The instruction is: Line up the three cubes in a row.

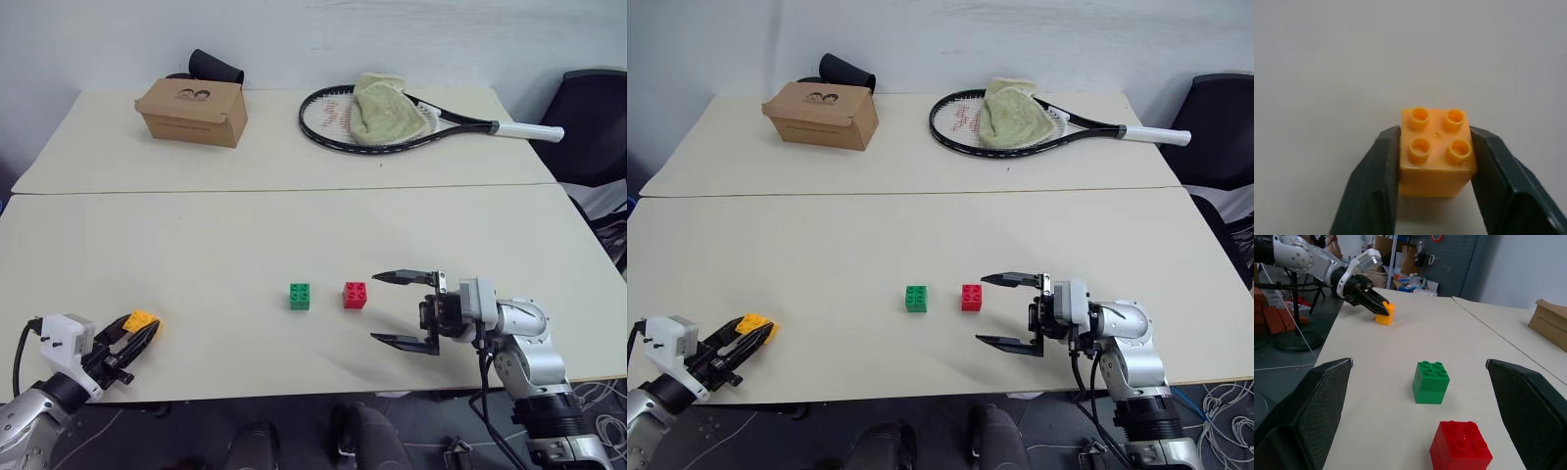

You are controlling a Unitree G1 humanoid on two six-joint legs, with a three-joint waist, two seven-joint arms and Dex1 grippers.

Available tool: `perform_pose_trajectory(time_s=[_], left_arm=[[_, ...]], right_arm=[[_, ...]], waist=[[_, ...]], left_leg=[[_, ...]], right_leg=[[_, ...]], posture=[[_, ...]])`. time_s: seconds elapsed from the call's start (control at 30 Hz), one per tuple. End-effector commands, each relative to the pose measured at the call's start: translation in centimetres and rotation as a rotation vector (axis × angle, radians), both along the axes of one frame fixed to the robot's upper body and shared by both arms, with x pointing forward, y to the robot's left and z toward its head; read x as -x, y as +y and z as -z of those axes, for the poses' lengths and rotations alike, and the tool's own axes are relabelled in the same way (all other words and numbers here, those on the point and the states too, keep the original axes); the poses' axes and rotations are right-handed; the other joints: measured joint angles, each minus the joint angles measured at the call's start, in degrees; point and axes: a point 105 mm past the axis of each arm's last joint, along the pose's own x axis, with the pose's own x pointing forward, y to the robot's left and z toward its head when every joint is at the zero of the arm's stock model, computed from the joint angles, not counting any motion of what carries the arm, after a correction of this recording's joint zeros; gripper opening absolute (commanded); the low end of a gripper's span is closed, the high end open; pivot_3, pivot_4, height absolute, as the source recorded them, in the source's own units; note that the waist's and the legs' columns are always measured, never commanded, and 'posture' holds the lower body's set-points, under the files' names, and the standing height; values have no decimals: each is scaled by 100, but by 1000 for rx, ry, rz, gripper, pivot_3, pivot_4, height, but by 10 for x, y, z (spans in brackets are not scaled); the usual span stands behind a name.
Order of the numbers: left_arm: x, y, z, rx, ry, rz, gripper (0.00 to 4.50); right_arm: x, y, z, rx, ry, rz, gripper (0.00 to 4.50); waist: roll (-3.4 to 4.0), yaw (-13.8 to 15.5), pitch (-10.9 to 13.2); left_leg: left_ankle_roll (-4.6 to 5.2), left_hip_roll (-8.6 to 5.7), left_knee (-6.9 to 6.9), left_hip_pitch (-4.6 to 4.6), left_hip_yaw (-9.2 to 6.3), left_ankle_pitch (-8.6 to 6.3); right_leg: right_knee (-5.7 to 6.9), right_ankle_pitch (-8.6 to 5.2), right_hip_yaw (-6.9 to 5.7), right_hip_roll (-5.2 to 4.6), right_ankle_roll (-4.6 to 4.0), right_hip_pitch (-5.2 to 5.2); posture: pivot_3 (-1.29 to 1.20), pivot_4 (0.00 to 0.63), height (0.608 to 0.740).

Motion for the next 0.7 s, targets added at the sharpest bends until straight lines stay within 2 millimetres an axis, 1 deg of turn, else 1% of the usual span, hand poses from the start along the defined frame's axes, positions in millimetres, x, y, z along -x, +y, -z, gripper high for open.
perform_pose_trajectory(time_s=[0.03, 0.07, 0.13, 0.17, 0.27, 0.33, 0.4, 0.47, 0.57, 0.7], left_arm=[[-5, -8, -22, -26, -74, 101, 1501], [-8, -17, -31, -40, -95, 189, 1501], [-13, -30, -43, -77, -115, 328, 1501], [-17, -37, -47, -111, -115, 403, 1501], [-37, -56, -52, -242, -112, 656, 1501], [-50, -65, -51, -299, -105, 790, 1501], [-57, -71, -46, -358, -83, 929, 1501], [-63, -73, -40, -412, -55, 1034, 1501], [-74, -77, -37, -422, -56, 1097, 1501], [-88, -99, -28, -398, -72, 1188, 1501]], right_arm=[[4, -5, -7, 1, -46, 24, 4500], [5, -6, -7, 3, -45, 34, 4500], [6, -9, -7, 7, -42, 48, 4500], [7, -11, -7, 10, -40, 53, 4500], [8, -16, -6, 27, -34, 68, 4500], [9, -20, -5, 37, -34, 79, 4500], [10, -22, -6, 44, -36, 89, 4500], [11, -25, -6, 48, -37, 104, 4500], [13, -27, -7, 50, -38, 123, 4500], [19, -33, -6, 60, -33, 166, 4500]], waist=[[0, 4, 0], [-2, 19, 0], [-1, 49, 0], [1, 63, 1], [13, 145, 0], [18, 151, 0], [19, 137, 0], [19, 126, 0], [18, 90, 1], [18, 146, 1]], left_leg=[[0, 0, 0, 0, 0, 0], [0, 0, 0, 0, 0, 0], [-4, -1, 1, -3, -7, 3], [-3, -4, 2, -3, -6, 3], [0, -14, 2, -1, -4, 9], [1, -17, 2, -1, -1, 10], [0, -15, 1, -2, 3, 10], [-5, -11, 0, -4, 18, 11], [-41, -10, 2, -1, 45, 29], [-44, -7, 8, 1, 49, 30]], right_leg=[[0, 0, 0, 0, 0, 0], [0, 0, 0, 0, 0, 0], [-1, 0, -7, -1, 0, 1], [1, 0, -6, -4, 0, 1], [3, 0, -7, -12, 0, 1], [4, 1, -8, -12, 1, 2], [3, 1, -7, -7, 2, 1], [3, 1, -4, 7, 2, -8], [2, 1, -8, 40, 3, -17], [6, 2, -4, 51, 3, -19]], posture=[[0, 150, 740], [0, 150, 740], [0, 150, 740], [0, 150, 740], [0, 150, 740], [0, 150, 740], [0, 150, 740], [0, 150, 740], [0, 150, 740], [0, 150, 740]])
